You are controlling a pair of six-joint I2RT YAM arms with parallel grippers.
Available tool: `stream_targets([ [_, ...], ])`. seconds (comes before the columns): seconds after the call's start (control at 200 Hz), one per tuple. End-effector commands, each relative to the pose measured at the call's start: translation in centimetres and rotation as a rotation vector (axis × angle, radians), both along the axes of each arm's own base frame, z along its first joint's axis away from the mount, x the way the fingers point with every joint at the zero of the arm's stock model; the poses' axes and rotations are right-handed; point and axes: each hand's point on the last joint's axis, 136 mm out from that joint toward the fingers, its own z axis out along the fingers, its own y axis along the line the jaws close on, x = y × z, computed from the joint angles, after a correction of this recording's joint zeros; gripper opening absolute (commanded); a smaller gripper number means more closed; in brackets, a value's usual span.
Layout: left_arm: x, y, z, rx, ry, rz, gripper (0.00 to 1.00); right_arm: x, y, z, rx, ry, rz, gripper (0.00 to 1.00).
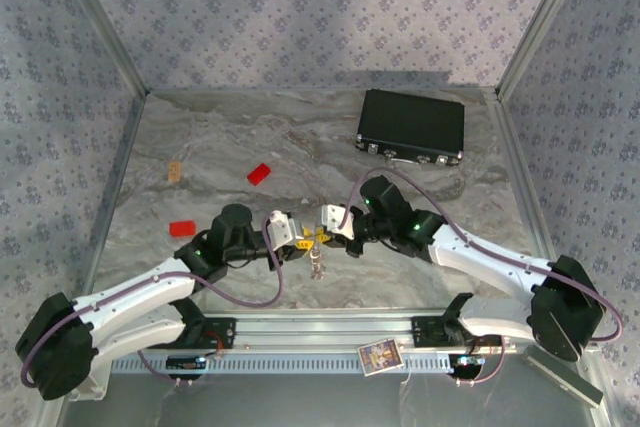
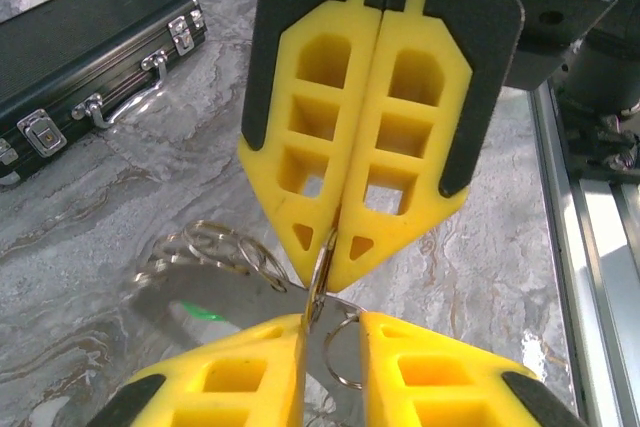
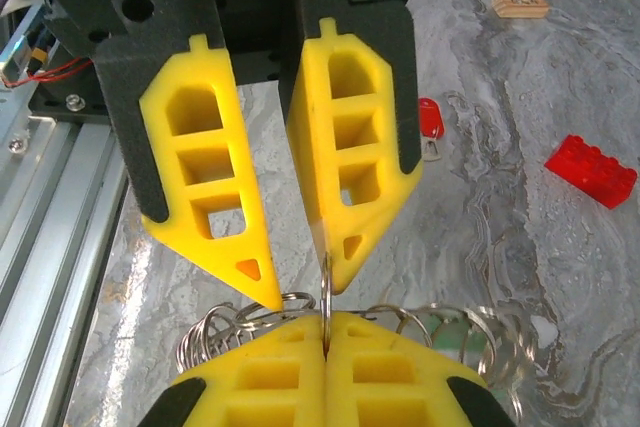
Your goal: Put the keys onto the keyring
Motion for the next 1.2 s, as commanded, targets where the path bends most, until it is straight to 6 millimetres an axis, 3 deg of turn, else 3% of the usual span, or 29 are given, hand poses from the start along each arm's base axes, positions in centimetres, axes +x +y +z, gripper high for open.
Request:
stream_targets([
  [0.0,-0.4,-0.5,2.2,-0.094,-0.032,-0.027,0.17,-0.7,0.7,1.1,0.079,0.019,0.045,0.00],
  [0.24,-0.4,-0.6,2.2,-0.101,-0.036,-0.032,0.14,-1.0,0.8,0.7,0.084,0.040,0.065,0.00],
  [0.41,-0.6,-0.7,2.7,-0.109,-0.048,-0.047,0.01,-0.9,0.8,0.7,0.074,0.036,0.061,0.00],
  [0.495,-0.6,-0.6,3.0,-0.108,-0.059,-0.041,0.00,-0.4,0.3,0.4,0.044,0.014,0.027,0.20],
  [0.565,-0.5,-0.4,3.3,-0.096,-0.064,-0.033,0.00,0.2,-0.3,0.4,0.005,-0.020,-0.011,0.25],
  [0.785,-0.2,-0.1,2.5,0.013,-0.027,-0.016,0.00,0.6,-1.2,0.1,-0.120,-0.075,-0.051,0.25],
  [1.194,0.1,-0.1,2.0,0.131,-0.009,-0.026,0.00,0.7,-0.3,0.8,-0.107,-0.106,-0.063,0.25],
])
